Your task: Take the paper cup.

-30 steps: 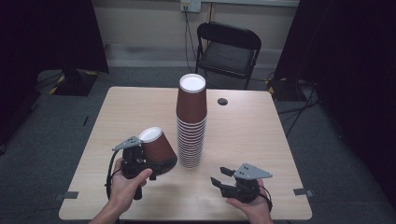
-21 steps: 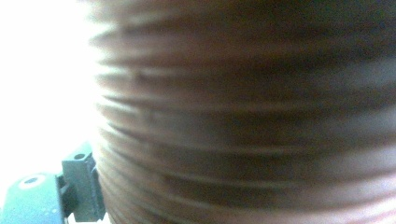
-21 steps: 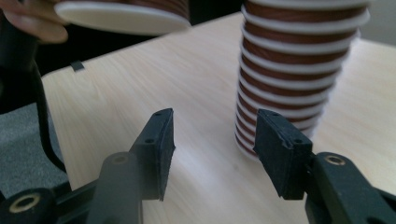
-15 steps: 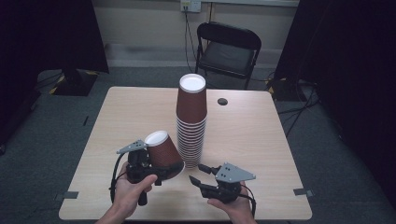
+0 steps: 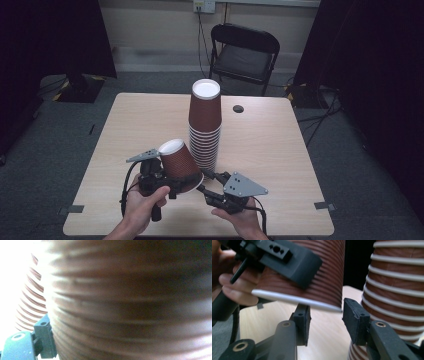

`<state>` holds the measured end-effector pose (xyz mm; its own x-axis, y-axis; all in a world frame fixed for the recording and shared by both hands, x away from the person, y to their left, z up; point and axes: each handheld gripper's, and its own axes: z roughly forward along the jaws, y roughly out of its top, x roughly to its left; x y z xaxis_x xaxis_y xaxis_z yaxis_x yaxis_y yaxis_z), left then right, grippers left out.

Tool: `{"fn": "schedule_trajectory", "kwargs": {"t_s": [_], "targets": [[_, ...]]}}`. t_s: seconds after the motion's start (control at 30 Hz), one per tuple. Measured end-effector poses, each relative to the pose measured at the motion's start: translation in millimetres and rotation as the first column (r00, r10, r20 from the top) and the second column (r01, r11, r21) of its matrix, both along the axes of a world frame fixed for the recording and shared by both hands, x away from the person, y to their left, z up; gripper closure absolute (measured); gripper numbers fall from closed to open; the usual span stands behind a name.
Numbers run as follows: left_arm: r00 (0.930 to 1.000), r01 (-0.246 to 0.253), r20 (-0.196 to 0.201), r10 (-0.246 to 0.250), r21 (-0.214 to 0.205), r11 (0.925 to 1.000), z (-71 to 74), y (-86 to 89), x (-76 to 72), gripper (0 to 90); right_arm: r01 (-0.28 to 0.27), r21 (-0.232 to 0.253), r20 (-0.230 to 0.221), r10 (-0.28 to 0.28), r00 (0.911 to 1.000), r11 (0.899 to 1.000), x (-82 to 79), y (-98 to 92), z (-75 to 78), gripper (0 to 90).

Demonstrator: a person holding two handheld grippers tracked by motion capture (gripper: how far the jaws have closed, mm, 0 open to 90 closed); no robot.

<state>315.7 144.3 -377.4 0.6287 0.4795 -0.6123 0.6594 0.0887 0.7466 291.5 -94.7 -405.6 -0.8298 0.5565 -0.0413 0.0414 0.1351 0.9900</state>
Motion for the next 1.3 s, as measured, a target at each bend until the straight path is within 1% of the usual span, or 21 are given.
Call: {"fn": "schedule_trajectory", "kwargs": {"t_s": [0.03,0.13,0.2,0.23,0.3,0.37,0.4,0.5,0.57,0.67,0.73,0.8,0.9,0.93,0.97,1.03,1.1,1.17,1.2,1.23,1.3], "targets": [[0.9999,0.006,-0.013,-0.006,-0.023,0.9997,0.2,-0.5,0.4,11.6,0.002,0.008,0.004,-0.002,1.0000,1.000,0.4,0.6,0.5,59.5],[0.9992,0.015,-0.035,-0.017,-0.062,0.9980,1.5,-0.7,0.2,11.6,0.002,0.034,0.038,-0.004,0.9993,0.999,2.9,3.8,2.3,61.3],[0.9995,0.006,-0.030,-0.009,-0.104,0.9946,2.7,-0.8,-2.0,11.6,0.003,0.051,0.054,-0.006,0.9985,0.999,4.5,5.7,3.1,62.3],[0.9996,0.008,-0.025,-0.011,-0.110,0.9939,3.5,-0.5,-2.8,11.6,0.001,0.056,0.064,-0.005,0.9980,0.998,4.8,6.8,3.8,62.9],[0.9992,0.012,-0.035,-0.017,-0.127,0.9919,4.3,0.4,-3.4,11.6,0.002,0.054,0.089,-0.007,0.9960,0.999,5.8,9.3,6.3,63.1],[0.9988,0.015,-0.044,-0.021,-0.140,0.9900,4.9,-0.1,-4.4,11.7,-0.003,0.059,0.107,-0.003,0.9943,0.998,8.2,11.4,8.2,63.7],[0.9989,0.020,-0.039,-0.026,-0.141,0.9898,5.1,-0.7,-5.2,11.7,-0.010,0.064,0.111,0.003,0.9938,0.998,9.4,12.4,8.8,63.7],[0.9979,0.036,-0.049,-0.043,-0.141,0.9894,5.5,-3.6,-6.7,11.7,-0.015,0.072,0.134,0.005,0.9909,0.997,11.1,15.9,10.3,64.4],[0.9980,0.038,-0.044,-0.044,-0.143,0.9890,5.3,-3.6,-6.9,11.7,-0.010,0.085,0.143,-0.003,0.9898,0.996,11.2,18.5,11.4,65.2],[0.9967,0.053,-0.053,-0.062,-0.158,0.9860,6.1,-2.5,-5.8,11.5,-0.004,0.099,0.161,-0.012,0.9868,0.995,11.9,18.3,11.2,70.3],[0.9958,0.058,-0.060,-0.069,-0.162,0.9851,5.0,-2.1,-4.8,11.5,0.001,0.090,0.174,-0.017,0.9846,0.996,11.8,18.3,11.3,71.0],[0.9948,0.058,-0.072,-0.071,-0.174,0.9831,4.2,-3.4,-4.3,11.5,0.006,0.095,0.173,-0.023,0.9846,0.995,12.3,19.0,11.4,71.6],[0.9944,0.057,-0.077,-0.073,-0.189,0.9804,2.2,-4.5,-3.5,11.5,0.023,0.105,0.174,-0.041,0.9839,0.994,13.7,20.2,10.9,73.5],[0.9945,0.053,-0.078,-0.070,-0.203,0.9777,1.6,-4.9,-3.4,11.3,0.028,0.110,0.173,-0.047,0.9838,0.994,13.8,20.6,11.0,74.4],[0.9956,0.051,-0.065,-0.067,-0.214,0.9755,1.4,-5.4,-3.9,11.2,0.033,0.115,0.173,-0.053,0.9835,0.993,14.3,21.0,11.3,75.7],[0.9963,0.057,-0.050,-0.069,-0.218,0.9743,1.1,-4.9,-3.7,10.7,0.039,0.116,0.184,-0.060,0.9811,0.992,14.6,21.2,12.0,78.3],[0.9969,0.060,-0.036,-0.071,-0.235,0.9702,1.1,-5.0,-3.3,10.2,0.039,0.127,0.180,-0.062,0.9817,0.991,14.4,20.9,13.2,79.7],[0.9977,0.062,-0.012,-0.067,-0.231,0.9711,1.0,-5.2,-3.8,9.5,0.041,0.132,0.183,-0.065,0.9811,0.990,14.5,21.1,14.1,80.2],[0.9977,0.064,-0.010,-0.068,-0.229,0.9713,1.5,-5.0,-4.0,9.3,0.039,0.133,0.185,-0.064,0.9807,0.990,14.7,20.8,14.7,80.4],[0.9978,0.065,0.002,-0.067,-0.238,0.9691,1.7,-5.5,-3.8,9.0,0.040,0.132,0.188,-0.065,0.9801,0.990,14.4,20.7,15.2,80.6],[0.9982,0.059,0.027,-0.054,-0.240,0.9690,2.5,-5.0,-3.3,8.5,0.045,0.139,0.181,-0.070,0.9810,0.989,13.9,19.2,16.2,83.8]]}}
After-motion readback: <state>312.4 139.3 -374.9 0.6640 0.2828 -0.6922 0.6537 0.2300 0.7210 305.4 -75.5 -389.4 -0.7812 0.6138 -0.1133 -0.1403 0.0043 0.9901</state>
